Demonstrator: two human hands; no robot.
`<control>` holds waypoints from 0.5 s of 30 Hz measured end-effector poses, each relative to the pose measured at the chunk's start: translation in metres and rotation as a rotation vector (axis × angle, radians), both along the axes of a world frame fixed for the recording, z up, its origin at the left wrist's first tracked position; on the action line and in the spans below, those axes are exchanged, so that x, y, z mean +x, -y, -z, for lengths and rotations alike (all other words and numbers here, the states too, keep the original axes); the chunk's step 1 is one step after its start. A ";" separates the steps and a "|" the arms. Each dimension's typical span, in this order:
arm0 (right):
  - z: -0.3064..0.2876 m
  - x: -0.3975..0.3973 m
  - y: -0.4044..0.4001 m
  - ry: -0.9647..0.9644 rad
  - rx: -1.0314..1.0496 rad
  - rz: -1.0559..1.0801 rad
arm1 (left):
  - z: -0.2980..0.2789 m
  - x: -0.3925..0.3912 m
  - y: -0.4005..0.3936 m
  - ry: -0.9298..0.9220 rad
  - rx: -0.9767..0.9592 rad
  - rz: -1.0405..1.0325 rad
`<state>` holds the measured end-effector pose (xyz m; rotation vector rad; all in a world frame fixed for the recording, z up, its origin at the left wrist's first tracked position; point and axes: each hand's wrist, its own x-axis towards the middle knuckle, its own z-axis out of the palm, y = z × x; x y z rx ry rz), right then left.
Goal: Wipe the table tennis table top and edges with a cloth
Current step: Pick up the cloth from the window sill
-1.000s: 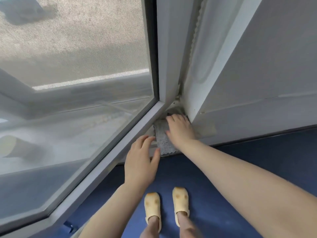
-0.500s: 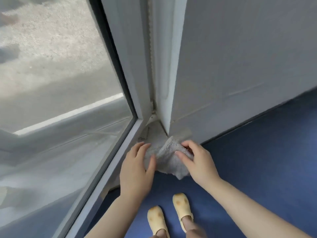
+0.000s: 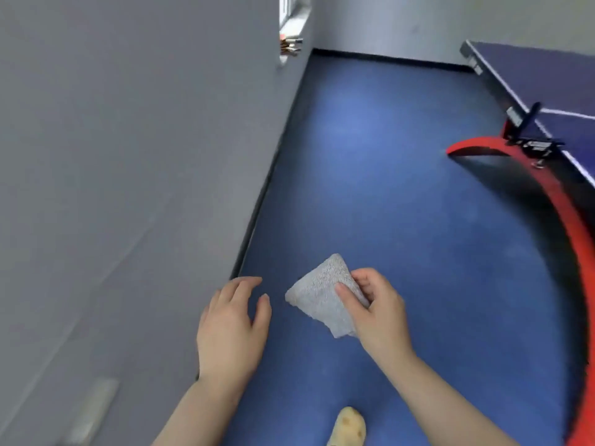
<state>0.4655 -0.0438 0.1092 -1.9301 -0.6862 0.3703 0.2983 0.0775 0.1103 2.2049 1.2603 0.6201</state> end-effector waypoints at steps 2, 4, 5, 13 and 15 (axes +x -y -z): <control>-0.002 0.047 0.023 0.008 0.007 0.113 | -0.002 0.062 0.003 0.009 0.012 0.116; -0.003 0.091 0.044 0.018 0.006 0.200 | -0.003 0.124 0.010 0.011 0.042 0.221; -0.004 0.112 0.054 0.021 0.001 0.237 | -0.002 0.152 0.014 0.012 0.047 0.261; -0.016 0.273 0.114 0.084 -0.047 0.509 | -0.017 0.359 0.043 0.032 0.062 0.526; -0.019 0.306 0.117 0.097 -0.038 0.567 | -0.022 0.400 0.043 0.033 0.076 0.579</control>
